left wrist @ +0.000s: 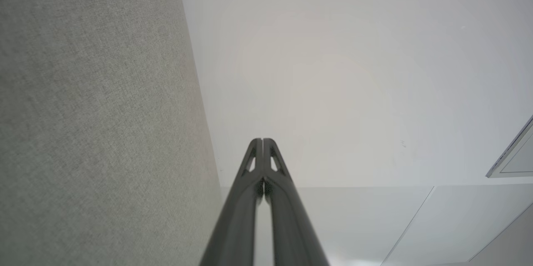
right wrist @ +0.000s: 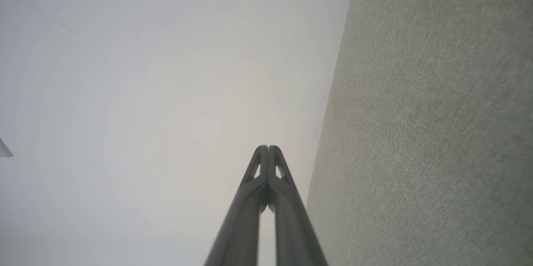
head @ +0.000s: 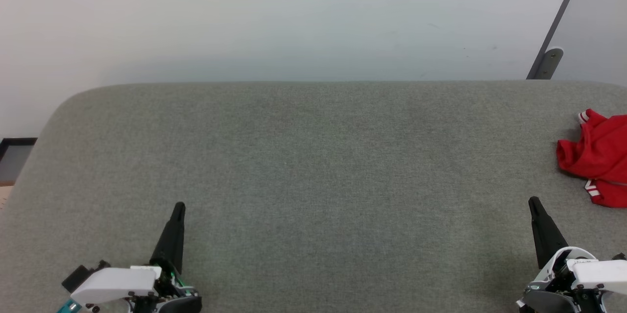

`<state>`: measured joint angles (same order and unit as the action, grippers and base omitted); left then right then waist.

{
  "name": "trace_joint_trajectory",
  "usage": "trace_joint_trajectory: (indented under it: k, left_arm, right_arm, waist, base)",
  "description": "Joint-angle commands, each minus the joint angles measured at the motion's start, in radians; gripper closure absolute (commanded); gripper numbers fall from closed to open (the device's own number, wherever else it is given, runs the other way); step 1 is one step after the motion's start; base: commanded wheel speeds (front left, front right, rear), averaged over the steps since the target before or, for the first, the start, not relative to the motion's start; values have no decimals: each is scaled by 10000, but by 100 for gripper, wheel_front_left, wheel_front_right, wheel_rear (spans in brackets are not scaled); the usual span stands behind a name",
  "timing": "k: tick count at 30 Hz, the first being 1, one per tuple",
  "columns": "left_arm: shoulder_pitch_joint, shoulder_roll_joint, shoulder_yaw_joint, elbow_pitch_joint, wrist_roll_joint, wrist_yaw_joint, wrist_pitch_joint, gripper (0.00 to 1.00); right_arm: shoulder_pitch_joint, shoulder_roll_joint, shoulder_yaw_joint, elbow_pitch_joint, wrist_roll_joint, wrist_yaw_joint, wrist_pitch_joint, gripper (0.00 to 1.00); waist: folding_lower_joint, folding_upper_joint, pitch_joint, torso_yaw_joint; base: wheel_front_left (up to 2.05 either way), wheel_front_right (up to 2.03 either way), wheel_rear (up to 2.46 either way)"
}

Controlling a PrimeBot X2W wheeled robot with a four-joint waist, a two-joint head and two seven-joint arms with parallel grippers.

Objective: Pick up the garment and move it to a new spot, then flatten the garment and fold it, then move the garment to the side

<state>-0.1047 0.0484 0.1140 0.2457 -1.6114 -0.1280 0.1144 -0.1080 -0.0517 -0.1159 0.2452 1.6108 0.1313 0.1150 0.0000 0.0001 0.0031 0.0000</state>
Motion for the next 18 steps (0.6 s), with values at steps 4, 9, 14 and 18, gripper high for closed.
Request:
trace_joint_trajectory:
  k: [4,9,14,18]
  left_arm:
    - [-78,1,20,-21,-26,-50,32,100]
    - [-78,1,22,-20,-27,-50,32,100]
    - [-78,1,24,-20,-27,-50,32,100]
    - [-78,1,23,-20,-27,-50,31,100]
  right_arm:
    - [-24,35,31,1,38,-10,21,100]
    - [-24,35,31,1,39,-10,20,100]
    - [-24,35,32,1,39,-10,20,100]
    - [-24,35,32,1,39,-10,20,100]
  waist:
    - [0,-1,0,1]
    - [0,-1,0,1]
    - [0,-1,0,1]
    - [0,-1,0,0]
  base:
    - [0,0,0]
    - [0,0,0]
    - [0,0,0]
    - [0,0,0]
